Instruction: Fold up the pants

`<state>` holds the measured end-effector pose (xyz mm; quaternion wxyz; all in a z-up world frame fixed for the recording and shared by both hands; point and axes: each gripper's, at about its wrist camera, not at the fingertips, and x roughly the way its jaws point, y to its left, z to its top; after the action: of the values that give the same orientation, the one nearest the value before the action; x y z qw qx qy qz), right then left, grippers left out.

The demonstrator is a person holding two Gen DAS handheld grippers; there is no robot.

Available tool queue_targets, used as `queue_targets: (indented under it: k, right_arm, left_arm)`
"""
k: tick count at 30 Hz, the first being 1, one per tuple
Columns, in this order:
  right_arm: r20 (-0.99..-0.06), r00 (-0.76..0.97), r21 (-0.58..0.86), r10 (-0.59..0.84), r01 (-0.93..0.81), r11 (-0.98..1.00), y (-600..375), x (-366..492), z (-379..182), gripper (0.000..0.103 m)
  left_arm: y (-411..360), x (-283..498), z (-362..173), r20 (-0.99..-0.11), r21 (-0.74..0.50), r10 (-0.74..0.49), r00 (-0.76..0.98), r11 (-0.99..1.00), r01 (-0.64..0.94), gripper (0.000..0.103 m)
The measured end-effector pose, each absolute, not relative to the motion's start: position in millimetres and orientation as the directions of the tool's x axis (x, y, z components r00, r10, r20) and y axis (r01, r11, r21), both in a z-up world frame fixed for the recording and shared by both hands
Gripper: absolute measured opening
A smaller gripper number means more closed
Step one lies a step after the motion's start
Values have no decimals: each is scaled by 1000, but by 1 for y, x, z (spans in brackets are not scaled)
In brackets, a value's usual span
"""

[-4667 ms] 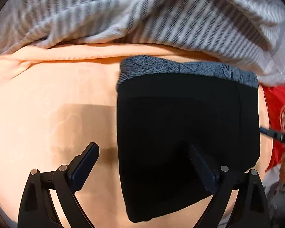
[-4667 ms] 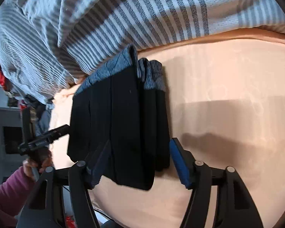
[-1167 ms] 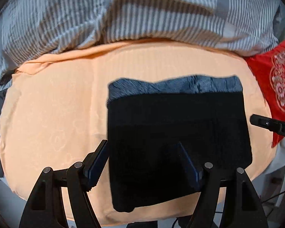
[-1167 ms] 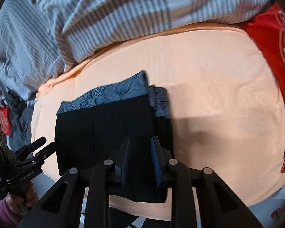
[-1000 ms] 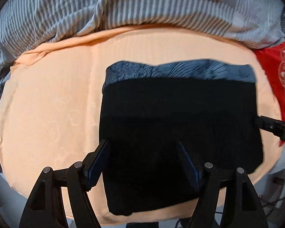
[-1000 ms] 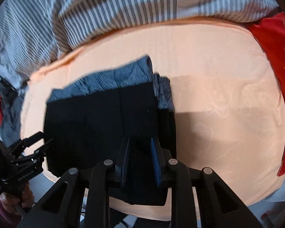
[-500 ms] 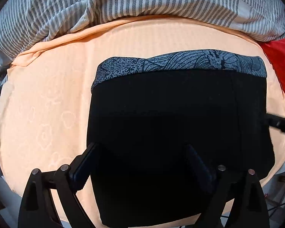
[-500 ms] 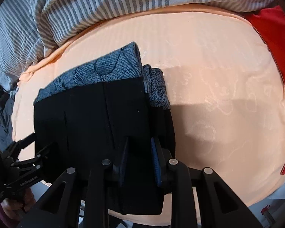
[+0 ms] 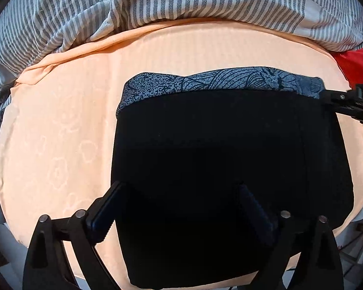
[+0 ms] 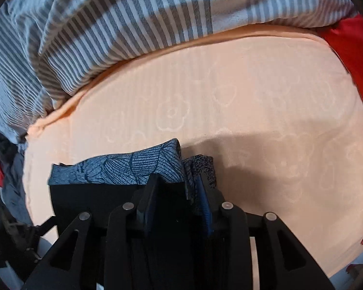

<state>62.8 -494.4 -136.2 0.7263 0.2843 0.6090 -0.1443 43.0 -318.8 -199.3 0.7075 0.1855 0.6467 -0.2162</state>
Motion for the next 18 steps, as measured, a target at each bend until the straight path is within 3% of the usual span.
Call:
queue_targets:
  k: [6, 10, 15, 18]
  right_arm:
    - [-978, 182, 184, 98, 553, 812, -482, 41, -119, 37]
    - [-982, 171, 164, 80, 563, 810, -470, 19, -99, 53]
    - [-988, 141, 129, 61, 545, 828, -449, -1, -79, 64]
    - [-991, 122, 109, 52, 529, 842, -431, -11, -72, 77]
  left_arm:
    - [-320, 45, -201, -996, -13, -57, 63, 836, 549, 102]
    - [-320, 45, -200, -997, -13, -49, 51, 829, 559, 102]
    - [-313, 41, -186, -996, -15, -65, 68, 822, 569, 102]
    - [-306, 34, -174, -996, -21, -65, 59, 826, 563, 102]
